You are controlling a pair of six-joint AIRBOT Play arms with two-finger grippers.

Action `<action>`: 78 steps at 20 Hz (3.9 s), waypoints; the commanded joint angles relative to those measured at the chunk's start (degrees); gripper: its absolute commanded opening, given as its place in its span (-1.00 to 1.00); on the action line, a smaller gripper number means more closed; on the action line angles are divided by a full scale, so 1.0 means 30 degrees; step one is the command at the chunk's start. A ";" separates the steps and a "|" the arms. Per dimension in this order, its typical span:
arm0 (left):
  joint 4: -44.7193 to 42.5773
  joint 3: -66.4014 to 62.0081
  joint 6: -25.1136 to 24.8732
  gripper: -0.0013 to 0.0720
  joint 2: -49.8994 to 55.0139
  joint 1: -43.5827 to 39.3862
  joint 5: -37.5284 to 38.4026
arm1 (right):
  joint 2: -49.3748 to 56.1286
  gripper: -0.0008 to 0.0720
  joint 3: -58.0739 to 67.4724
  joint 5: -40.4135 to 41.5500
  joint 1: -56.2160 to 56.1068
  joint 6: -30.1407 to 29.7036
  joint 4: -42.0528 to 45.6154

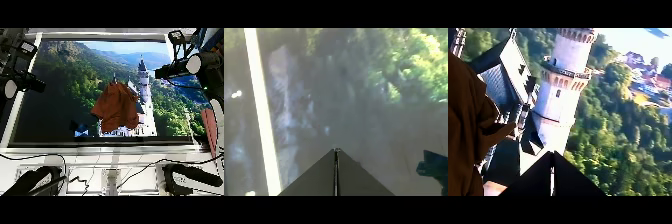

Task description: Fold the clothes and pants, and hang the long-sleeved shirts on hangers.

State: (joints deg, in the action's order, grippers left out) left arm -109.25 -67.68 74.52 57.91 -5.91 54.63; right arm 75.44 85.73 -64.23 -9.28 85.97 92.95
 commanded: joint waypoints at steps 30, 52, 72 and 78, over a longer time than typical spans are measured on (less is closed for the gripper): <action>0.4524 0.0022 0.4393 -0.93 -0.0350 0.0029 0.1362 | -0.0372 -0.92 -0.0328 -0.4503 0.0758 -0.1654 0.1559; 0.6492 0.1566 0.4386 -0.93 -0.2645 0.0342 0.1450 | -0.2149 0.49 -1.6954 0.6484 -0.2834 -0.1078 -1.7384; 1.0797 0.5034 0.4379 0.04 0.0663 0.0335 0.1217 | -0.0546 0.22 -1.6954 0.4889 -0.0175 -0.1049 -1.6225; 1.6444 0.5333 0.1275 0.04 0.4728 -0.0284 -0.1304 | -0.0576 -0.91 -1.6626 0.6936 -0.1188 -0.1049 -1.6830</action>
State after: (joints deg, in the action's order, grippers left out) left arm -69.52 -52.29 83.99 67.05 -5.69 54.92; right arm 73.76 35.16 -46.11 -11.90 82.81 43.07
